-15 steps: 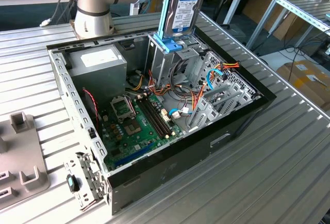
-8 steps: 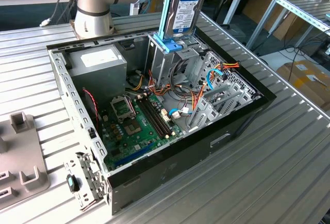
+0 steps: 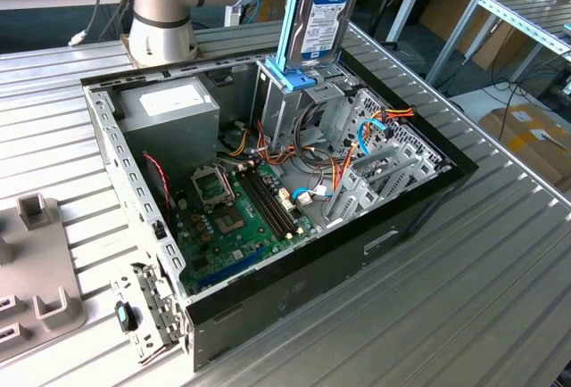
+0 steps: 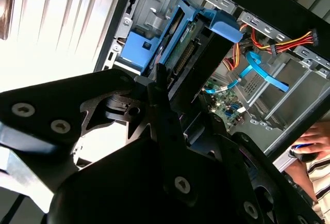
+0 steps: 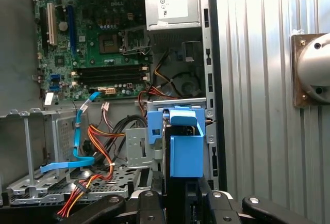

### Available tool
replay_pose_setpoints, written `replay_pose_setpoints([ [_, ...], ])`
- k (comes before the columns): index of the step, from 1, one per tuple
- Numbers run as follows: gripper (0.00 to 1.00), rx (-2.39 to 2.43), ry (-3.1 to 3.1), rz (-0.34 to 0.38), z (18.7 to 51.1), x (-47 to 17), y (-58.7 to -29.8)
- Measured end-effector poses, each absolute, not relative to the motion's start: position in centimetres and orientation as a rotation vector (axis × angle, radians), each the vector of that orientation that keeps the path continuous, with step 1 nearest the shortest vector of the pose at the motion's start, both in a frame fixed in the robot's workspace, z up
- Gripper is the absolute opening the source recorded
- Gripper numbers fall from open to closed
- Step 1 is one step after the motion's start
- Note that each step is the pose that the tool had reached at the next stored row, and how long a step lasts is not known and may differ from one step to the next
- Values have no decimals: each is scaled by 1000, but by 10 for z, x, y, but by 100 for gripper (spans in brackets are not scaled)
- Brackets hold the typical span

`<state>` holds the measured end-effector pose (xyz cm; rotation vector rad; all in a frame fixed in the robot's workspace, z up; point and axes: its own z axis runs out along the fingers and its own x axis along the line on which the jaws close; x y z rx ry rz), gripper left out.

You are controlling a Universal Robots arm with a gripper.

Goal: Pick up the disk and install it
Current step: 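Pick up the disk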

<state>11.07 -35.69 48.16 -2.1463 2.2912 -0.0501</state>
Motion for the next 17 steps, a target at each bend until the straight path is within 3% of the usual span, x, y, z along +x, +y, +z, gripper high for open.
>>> replay_pose_setpoints([
  [17, 35, -2147, 2291, -51, 482, 111, -377],
])
